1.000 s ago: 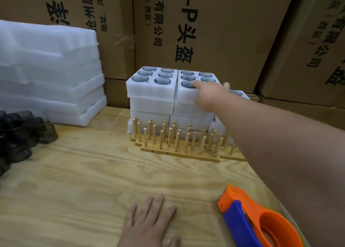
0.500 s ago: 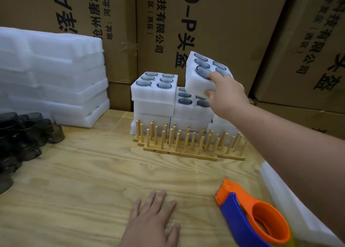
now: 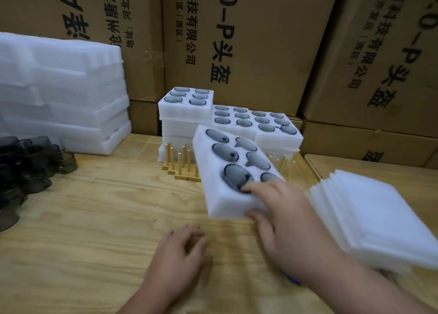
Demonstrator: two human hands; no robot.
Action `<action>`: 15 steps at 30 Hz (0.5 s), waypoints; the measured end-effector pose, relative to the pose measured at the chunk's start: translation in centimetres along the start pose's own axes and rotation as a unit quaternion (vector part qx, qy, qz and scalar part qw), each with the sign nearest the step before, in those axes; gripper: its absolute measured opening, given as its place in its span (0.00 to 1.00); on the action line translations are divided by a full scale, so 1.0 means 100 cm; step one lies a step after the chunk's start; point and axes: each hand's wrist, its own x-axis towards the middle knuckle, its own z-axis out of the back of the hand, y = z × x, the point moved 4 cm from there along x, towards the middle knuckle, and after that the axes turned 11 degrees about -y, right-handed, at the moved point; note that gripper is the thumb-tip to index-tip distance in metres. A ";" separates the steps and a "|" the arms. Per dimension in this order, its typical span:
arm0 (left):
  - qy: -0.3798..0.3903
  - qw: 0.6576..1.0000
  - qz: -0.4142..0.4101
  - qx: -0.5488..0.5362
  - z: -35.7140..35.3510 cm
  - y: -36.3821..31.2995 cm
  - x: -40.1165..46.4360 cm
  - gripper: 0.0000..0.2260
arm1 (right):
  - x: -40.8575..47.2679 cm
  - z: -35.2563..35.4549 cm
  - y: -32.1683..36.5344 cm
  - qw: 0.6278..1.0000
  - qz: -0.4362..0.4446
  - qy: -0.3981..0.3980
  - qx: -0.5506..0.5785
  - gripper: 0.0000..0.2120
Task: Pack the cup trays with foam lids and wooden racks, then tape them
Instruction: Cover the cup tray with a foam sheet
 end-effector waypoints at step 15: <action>-0.129 0.918 0.221 -0.303 0.017 0.030 -0.003 0.13 | -0.105 -0.080 0.016 0.992 0.077 0.048 -0.087 0.20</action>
